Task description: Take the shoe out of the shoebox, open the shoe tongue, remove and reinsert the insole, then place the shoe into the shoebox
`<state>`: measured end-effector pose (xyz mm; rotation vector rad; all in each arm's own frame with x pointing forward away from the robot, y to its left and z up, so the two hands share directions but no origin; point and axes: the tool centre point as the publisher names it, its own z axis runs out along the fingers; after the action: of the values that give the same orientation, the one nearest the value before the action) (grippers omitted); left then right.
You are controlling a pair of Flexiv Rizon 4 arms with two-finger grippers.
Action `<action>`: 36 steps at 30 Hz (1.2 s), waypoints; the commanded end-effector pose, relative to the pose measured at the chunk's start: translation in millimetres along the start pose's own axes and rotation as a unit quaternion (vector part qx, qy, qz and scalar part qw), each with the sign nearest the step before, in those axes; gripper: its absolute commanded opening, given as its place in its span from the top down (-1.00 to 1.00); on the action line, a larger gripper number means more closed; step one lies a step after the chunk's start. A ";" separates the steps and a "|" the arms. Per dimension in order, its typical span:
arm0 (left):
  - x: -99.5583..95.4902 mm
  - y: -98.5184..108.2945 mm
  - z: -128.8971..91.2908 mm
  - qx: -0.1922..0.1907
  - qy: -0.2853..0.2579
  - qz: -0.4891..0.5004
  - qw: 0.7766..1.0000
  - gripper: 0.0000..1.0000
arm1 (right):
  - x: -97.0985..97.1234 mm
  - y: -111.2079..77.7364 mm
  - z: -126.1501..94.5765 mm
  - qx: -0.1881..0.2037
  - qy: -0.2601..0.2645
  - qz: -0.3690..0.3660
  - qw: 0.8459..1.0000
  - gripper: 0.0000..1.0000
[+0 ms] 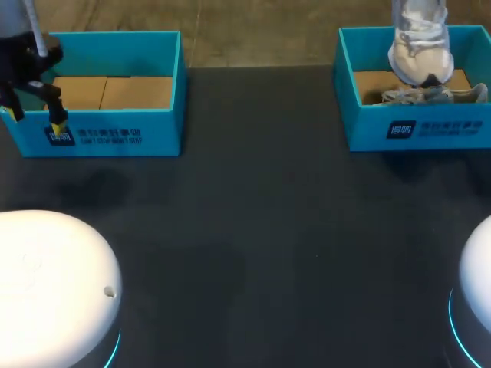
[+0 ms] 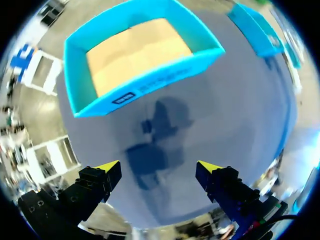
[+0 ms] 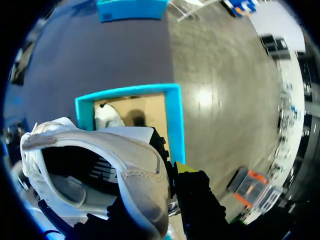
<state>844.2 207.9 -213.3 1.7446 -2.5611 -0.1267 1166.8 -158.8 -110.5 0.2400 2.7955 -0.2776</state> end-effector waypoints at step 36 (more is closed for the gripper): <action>-71.1 -24.3 -6.2 0.000 0.055 -0.186 0.981 -1.00 | 28.9 -122.1 67.0 0.108 0.092 0.491 0.860 1.00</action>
<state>885.5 262.2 -209.8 2.1596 -2.1453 -0.0216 1159.0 -283.7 -161.1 1.5399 2.5473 -0.3089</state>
